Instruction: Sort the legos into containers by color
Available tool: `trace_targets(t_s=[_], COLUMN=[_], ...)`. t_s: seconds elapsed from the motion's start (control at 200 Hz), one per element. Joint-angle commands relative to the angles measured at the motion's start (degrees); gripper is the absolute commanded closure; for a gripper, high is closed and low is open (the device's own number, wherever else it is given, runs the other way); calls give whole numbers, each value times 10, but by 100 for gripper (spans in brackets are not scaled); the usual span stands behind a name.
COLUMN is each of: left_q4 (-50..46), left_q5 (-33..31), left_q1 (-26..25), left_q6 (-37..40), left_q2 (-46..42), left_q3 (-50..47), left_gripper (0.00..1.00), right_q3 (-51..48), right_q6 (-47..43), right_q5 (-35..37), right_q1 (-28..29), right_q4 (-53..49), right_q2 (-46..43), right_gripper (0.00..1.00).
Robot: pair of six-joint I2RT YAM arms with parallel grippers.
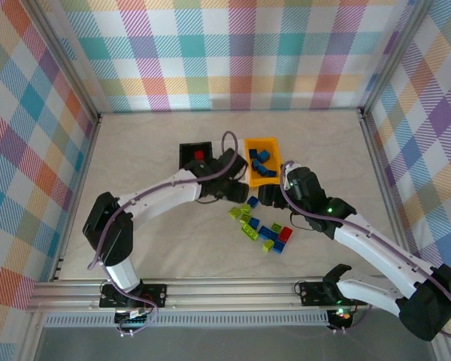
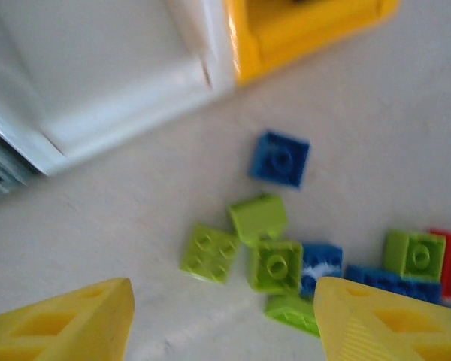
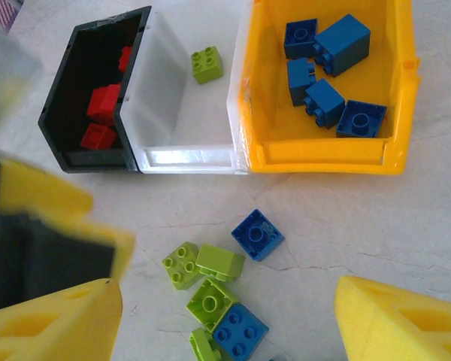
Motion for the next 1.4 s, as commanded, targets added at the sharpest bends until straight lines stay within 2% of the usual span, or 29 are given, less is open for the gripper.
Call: trace_targets(t_s=[0.0,0.2,0.71,0.81,0.965,1.055,1.255,1.395], left_q4=[30,59,45,45,38,38,39,28], left_q5=[22,38,15,16,18,20,19,14], left_q1=[-11,-13,7,8,8,9,13,44], left_q6=[-25,-16,9,15,18,14,-11,-24], left_q2=[15,57,141,154,165,152,75,56], left_q3=[-56,-69,-25,-8,5,-3,-9,52], left_gripper=[34,35,37,41,58,65,69,70], right_q3=[-8,-8,-14,-15,-14,-14,-16,-20], right_q6=[4,2,2,3,3,3,4,7], right_q5=[8,19,21,21,18,18,13,11], right_q1=[-4,-9,-19,-20,-22,-22,-23,-23], right_q4=[14,-1,-6,-7,-7,-10,-4,0], right_q2=[-10,-26,-47,-47,-48,-48,-44,-35], right_gripper=[25,25,25,25,25,25,25,25])
